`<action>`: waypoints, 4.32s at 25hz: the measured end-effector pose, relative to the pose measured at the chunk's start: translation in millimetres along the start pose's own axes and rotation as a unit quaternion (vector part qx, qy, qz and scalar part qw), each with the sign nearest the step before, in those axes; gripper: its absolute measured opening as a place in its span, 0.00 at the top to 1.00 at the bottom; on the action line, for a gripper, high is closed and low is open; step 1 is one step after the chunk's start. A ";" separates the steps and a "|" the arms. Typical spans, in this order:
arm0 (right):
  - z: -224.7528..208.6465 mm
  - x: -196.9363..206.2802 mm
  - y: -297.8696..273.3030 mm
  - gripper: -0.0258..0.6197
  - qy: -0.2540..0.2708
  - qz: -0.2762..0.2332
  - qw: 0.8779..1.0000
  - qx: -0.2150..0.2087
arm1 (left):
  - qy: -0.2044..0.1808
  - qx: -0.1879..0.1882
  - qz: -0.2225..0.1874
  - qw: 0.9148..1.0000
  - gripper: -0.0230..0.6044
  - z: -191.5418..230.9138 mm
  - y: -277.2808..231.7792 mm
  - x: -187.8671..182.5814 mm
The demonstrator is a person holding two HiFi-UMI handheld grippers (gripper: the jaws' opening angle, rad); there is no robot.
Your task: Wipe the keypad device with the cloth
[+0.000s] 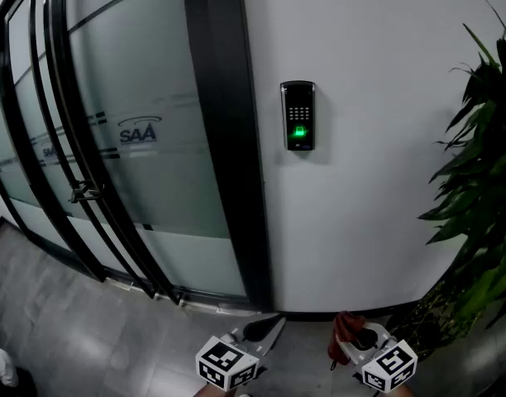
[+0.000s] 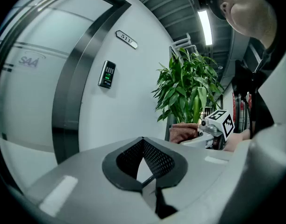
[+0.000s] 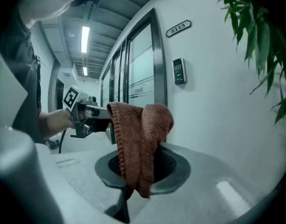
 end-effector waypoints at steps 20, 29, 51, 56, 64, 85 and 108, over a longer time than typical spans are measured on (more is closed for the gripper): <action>-30.4 15.0 -2.3 0.88 -0.007 -0.002 1.000 -0.022 | -0.012 -0.014 0.015 1.000 0.94 -6.9 -30.5 4.6; -44.9 -15.5 -76.1 0.87 0.004 -0.006 1.000 0.021 | -0.040 0.029 0.007 0.999 0.94 70.0 -48.1 -32.2; -121.3 -213.6 -202.2 0.88 0.446 0.071 0.853 0.261 | -0.061 0.167 0.029 0.984 0.94 171.8 -105.5 -63.4; -150.2 -294.2 -214.1 0.87 0.608 0.076 0.728 0.308 | -0.048 0.157 0.008 0.986 0.94 160.9 -115.0 -67.5; -179.6 -408.0 -229.7 0.87 0.676 0.041 0.639 0.366 | -0.056 0.116 -0.004 0.992 0.94 164.8 -116.6 -66.3; -210.4 -462.8 -248.5 0.88 0.674 0.072 0.604 0.419 | -0.052 0.096 -0.004 0.994 0.94 183.4 -114.7 -66.4; -207.5 -404.4 -253.0 0.88 0.668 0.080 0.617 0.408 | -0.047 0.091 -0.009 0.995 0.94 184.9 -108.1 -67.1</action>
Point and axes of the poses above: the fingertips, and each gripper's own axes: y backward along the fingers, z to its left, x out of its underside, the point moved 3 cm from there along y, backward along the fingers, and after that the axes turned 3 degrees about y, right-handed, at the moved point
